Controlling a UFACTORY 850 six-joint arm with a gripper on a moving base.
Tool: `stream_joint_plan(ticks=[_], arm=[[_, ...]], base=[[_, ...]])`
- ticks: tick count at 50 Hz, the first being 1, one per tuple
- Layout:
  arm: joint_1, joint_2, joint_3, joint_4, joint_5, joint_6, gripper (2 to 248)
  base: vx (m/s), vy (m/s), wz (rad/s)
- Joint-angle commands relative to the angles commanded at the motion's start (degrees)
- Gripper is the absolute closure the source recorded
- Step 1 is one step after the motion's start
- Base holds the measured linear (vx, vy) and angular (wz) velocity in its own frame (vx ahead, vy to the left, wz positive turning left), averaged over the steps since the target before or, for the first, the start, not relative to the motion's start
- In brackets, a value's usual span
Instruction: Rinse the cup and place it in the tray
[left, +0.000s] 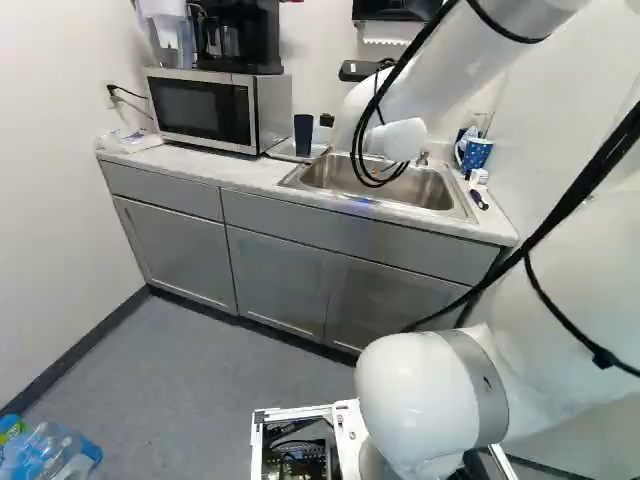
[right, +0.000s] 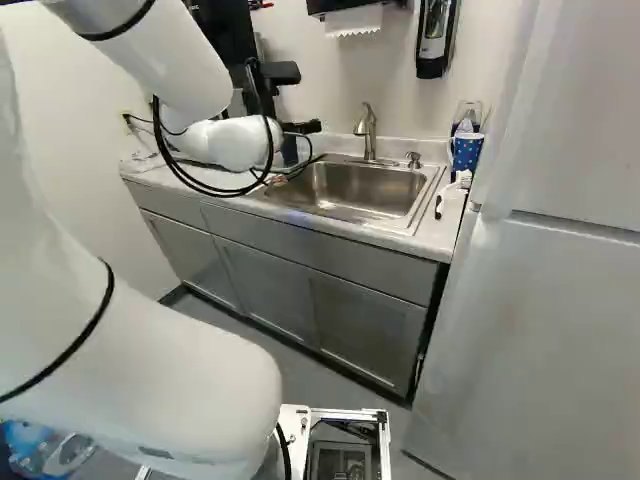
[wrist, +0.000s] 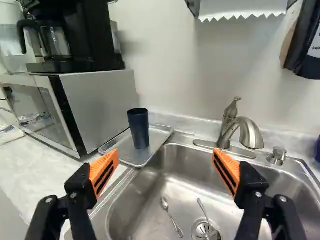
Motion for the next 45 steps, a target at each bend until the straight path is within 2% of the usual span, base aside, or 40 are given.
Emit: stream_joint_plan(ticks=[32,45], arm=[[-1.9,-5.6,-8.6,0.0,0.0,0.0,3],[-3.0,-7.5,-12.0,0.0,-2.1,0.0,3]], base=[[0.0,0.0,0.0],[0.0,0.0,0.0]])
